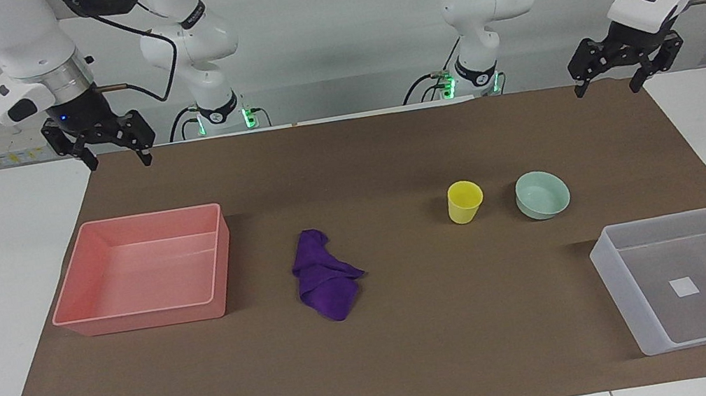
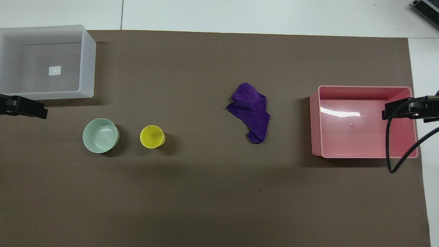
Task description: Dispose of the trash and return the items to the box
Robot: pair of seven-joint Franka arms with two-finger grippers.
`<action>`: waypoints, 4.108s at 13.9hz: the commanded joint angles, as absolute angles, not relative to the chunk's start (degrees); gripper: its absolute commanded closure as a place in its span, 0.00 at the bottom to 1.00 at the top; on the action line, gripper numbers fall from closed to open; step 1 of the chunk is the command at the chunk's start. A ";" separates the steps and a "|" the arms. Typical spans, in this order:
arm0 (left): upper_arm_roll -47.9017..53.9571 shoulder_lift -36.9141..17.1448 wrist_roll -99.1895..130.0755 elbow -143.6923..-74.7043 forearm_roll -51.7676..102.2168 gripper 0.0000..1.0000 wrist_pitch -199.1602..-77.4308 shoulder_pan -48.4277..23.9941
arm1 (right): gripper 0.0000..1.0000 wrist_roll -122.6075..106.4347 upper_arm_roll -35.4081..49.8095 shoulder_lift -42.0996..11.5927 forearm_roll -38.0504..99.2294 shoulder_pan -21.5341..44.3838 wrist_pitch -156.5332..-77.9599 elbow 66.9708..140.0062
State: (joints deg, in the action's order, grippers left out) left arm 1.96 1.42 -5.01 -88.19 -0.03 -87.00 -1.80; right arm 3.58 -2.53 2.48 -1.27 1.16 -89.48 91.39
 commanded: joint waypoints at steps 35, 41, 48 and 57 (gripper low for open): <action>1.93 2.29 -5.19 -130.68 0.26 0.00 -135.76 0.09 | 0.00 1.58 -2.20 3.43 -0.97 1.05 -89.21 93.08; 2.02 -1.49 -5.98 -135.62 0.26 0.00 -145.28 1.05 | 0.00 1.67 -2.02 3.51 -0.97 2.36 -91.04 94.56; 2.02 -1.14 -6.06 -136.41 0.26 1.00 -144.05 0.97 | 0.00 2.29 -1.93 3.87 -0.36 4.83 -100.53 101.07; 1.93 1.40 -5.98 -130.36 0.26 1.00 -136.44 1.05 | 0.00 5.54 -1.67 -3.68 2.02 12.13 -112.66 102.74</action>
